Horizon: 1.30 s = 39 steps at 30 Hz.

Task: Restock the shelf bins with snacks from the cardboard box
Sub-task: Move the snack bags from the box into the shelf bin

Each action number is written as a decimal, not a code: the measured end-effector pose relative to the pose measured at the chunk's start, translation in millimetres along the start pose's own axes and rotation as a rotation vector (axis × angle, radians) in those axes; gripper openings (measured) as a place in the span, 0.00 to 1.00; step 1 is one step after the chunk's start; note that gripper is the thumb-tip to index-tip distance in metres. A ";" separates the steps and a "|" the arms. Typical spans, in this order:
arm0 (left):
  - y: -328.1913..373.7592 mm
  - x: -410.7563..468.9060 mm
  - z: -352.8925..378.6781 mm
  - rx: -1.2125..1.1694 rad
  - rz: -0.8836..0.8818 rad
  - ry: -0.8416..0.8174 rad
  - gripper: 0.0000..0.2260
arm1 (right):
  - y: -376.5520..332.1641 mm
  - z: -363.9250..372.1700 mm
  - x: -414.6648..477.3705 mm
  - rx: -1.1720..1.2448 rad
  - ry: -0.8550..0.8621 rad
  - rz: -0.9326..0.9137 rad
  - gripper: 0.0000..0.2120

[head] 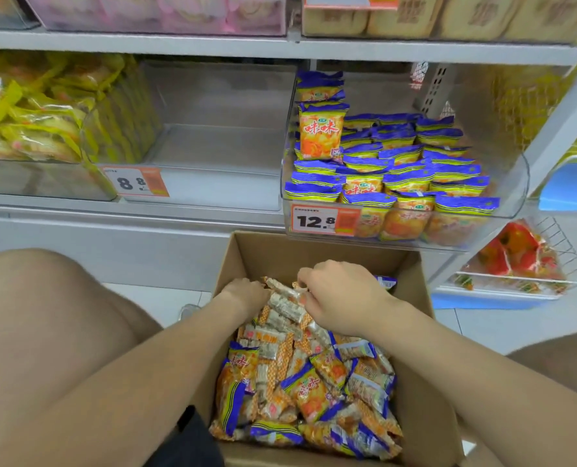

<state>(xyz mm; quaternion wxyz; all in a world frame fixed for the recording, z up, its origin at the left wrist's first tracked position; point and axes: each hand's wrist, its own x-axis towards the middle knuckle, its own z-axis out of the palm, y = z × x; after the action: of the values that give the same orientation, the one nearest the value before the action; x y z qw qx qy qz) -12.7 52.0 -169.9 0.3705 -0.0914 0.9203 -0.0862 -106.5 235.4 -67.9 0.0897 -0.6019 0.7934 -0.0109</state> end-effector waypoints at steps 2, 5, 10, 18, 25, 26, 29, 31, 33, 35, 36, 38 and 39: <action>0.3 7.7 8.4 0.027 0.035 0.009 0.21 | 4.0 -1.2 3.4 -0.008 -0.008 -0.003 0.10; 2.0 12.6 8.7 -0.017 0.063 0.047 0.20 | 8.2 -4.4 8.1 -0.043 0.002 -0.017 0.10; 5.0 6.3 5.0 -0.153 0.002 0.065 0.17 | 11.5 -11.1 4.7 -0.068 -0.008 0.002 0.08; 15.1 -41.4 -57.0 -0.915 -0.154 0.239 0.15 | 18.1 -31.6 -18.0 -0.064 -0.129 0.120 0.16; 19.5 -115.8 -124.7 -2.014 0.091 0.074 0.15 | 14.2 -68.5 -47.5 0.477 0.030 0.239 0.52; 19.7 -124.0 -132.4 -2.038 0.140 0.090 0.13 | 12.3 -73.6 -50.7 0.561 0.111 0.259 0.53; 21.0 -143.0 -151.5 -1.850 0.212 0.312 0.10 | 13.8 -83.8 -53.2 0.821 0.297 0.303 0.46; 20.6 -149.2 -159.7 -1.649 0.205 0.587 0.09 | 18.3 -93.8 -53.9 0.968 0.318 0.335 0.41; 18.4 -149.5 -163.8 -1.587 0.283 0.708 0.08 | 20.5 -103.7 -54.6 1.123 0.280 0.287 0.36; 13.9 -147.1 -165.5 -1.661 0.381 0.640 0.12 | 21.4 -104.4 -50.9 1.302 0.311 0.210 0.33; 11.2 -145.8 -166.5 -1.714 0.395 0.608 0.13 | 20.4 -103.2 -48.2 1.397 0.342 0.214 0.33; 4.0 -141.7 -168.3 -1.751 0.346 0.673 0.12 | 20.8 -98.9 -40.2 1.525 0.434 0.263 0.32; 1.0 -139.3 -168.4 -1.746 0.299 0.736 0.11 | 21.2 -97.3 -36.9 1.537 0.460 0.277 0.31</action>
<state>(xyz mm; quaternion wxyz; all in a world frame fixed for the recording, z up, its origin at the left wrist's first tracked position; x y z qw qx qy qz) -31.5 100.6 42.3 -0.1333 -0.1841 0.7206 0.6550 -132.2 267.7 29.9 0.3130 -0.2512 0.6300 -0.6649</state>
